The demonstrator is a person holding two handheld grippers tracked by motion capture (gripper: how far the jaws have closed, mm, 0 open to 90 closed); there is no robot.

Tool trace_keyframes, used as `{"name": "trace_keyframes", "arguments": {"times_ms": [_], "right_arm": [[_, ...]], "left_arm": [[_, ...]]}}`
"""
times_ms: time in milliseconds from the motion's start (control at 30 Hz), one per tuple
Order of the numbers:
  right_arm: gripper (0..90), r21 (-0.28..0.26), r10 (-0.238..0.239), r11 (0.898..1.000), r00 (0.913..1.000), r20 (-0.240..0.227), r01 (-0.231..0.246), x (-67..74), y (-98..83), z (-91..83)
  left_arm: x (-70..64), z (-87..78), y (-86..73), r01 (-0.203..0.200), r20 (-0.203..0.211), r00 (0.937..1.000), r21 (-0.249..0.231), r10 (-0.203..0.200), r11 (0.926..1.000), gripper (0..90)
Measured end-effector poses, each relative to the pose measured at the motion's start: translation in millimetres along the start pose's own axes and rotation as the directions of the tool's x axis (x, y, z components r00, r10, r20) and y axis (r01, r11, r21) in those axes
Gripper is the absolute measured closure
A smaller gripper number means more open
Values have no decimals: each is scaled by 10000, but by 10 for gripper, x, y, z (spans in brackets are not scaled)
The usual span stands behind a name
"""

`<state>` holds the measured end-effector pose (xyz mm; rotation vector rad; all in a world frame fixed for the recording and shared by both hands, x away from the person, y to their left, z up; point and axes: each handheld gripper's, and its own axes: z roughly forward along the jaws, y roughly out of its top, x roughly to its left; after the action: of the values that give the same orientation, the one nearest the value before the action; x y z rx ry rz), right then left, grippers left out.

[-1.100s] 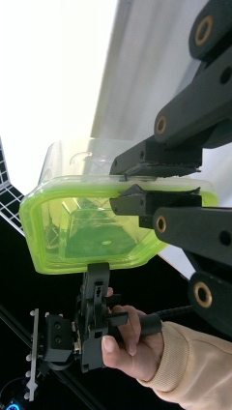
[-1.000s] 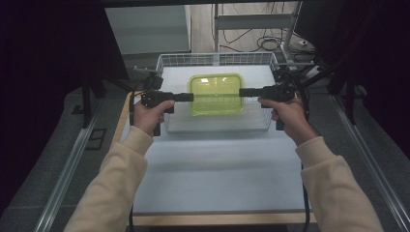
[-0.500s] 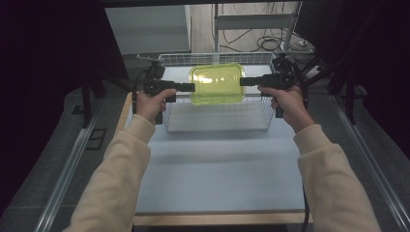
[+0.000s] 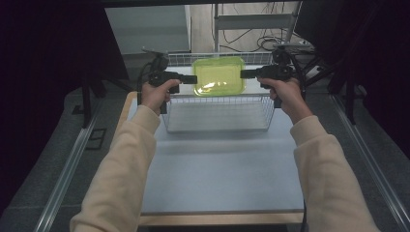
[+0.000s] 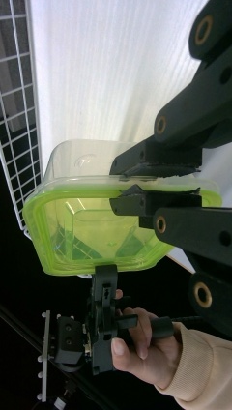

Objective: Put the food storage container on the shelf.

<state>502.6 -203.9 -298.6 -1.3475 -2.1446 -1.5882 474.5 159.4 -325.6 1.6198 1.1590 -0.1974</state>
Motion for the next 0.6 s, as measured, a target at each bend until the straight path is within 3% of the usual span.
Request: {"name": "trace_keyframes", "arguments": {"times_ms": [267,600], "right_arm": [[812,75,288,9996,9996,37,-288,-62,14,94],[802,-102,513,9986,9981,334,-510,-121,42,161]], "left_arm": [[52,8,47,130,-315,9994,146,-125,9998,810],[90,58,85,365,-221,9991,-44,-366,9993,806]]}}
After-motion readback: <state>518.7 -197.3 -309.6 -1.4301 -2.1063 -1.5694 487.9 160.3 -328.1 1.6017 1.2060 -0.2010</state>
